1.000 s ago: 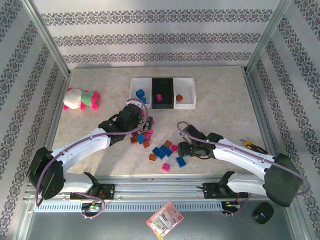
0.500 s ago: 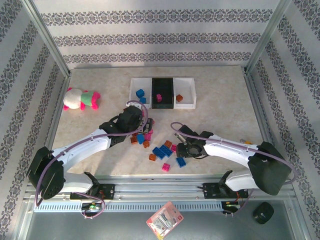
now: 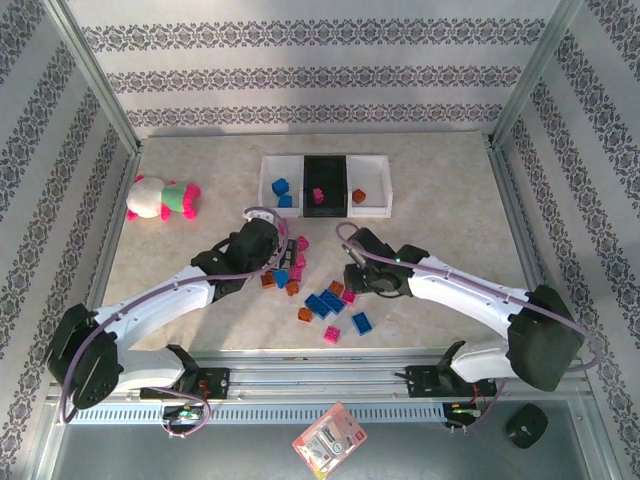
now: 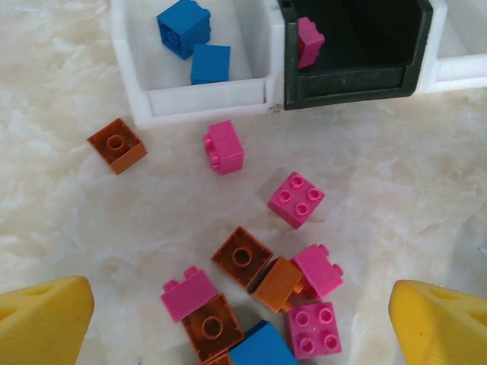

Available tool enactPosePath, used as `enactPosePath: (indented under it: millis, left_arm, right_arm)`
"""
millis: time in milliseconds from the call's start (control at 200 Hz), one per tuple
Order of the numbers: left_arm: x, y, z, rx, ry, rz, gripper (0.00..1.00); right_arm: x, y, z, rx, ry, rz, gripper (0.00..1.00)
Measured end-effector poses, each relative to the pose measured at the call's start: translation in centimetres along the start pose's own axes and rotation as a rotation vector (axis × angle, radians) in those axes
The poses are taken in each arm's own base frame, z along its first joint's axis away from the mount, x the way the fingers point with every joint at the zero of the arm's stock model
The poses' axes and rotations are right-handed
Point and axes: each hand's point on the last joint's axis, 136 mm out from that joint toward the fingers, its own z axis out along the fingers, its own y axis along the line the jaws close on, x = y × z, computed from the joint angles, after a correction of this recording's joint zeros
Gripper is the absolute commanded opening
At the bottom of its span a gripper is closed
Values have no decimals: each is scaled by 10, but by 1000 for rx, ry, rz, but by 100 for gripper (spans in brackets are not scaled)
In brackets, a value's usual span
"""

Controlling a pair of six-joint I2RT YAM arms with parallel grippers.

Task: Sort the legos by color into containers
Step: Pick up the lego from the bottom-center of the table, then place the lego in the container.

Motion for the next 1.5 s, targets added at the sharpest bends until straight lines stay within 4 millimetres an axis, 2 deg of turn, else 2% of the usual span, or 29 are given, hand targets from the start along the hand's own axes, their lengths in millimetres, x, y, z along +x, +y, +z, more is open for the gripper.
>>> enactPosePath:
  millis: [130, 265, 370, 485, 575, 695, 799, 859, 939, 1074, 1169, 1319, 1399, 1499]
  left_arm:
    - [8, 12, -12, -16, -10, -50, 99]
    - [21, 24, -20, -36, 4, -103, 99]
    - [28, 31, -23, -61, 21, -134, 99]
    - [34, 34, -22, -73, 32, -160, 99]
    - [41, 37, -21, -81, 45, -168, 99]
    - [46, 39, -19, -89, 55, -177, 99]
    - [46, 39, -19, -90, 56, -181, 99]
    - [47, 39, -19, -91, 57, -181, 99]
    - [48, 39, -18, -93, 61, -182, 99]
    - [49, 40, -17, -97, 67, -190, 99]
    - [53, 43, -12, -116, 92, -193, 99]
    - [59, 51, 4, -169, 171, -215, 99]
    - [53, 63, 18, -214, 212, -256, 100]
    - [43, 74, 36, -257, 240, -300, 95]
  right_arm:
    - [-62, 39, -10, -61, -126, -63, 24]
    - [-127, 75, -2, -105, -235, -115, 24]
    - [-173, 93, 17, -115, -295, -146, 24]
    - [-214, 103, 43, -111, -334, -165, 24]
    - [-238, 108, 65, -105, -355, -182, 25]
    - [-259, 110, 92, -93, -368, -201, 26]
    - [-270, 109, 109, -85, -370, -203, 31]
    - [-274, 109, 115, -82, -371, -207, 38]
    - [-279, 109, 114, -86, -379, -212, 52]
    - [-282, 112, 103, -97, -392, -229, 66]
    - [-272, 109, 87, -106, -390, -240, 72]
    - [-243, 96, 44, -126, -411, -242, 76]
    - [-226, 93, 19, -151, -441, -249, 77]
    - [-204, 92, -3, -186, -470, -262, 78]
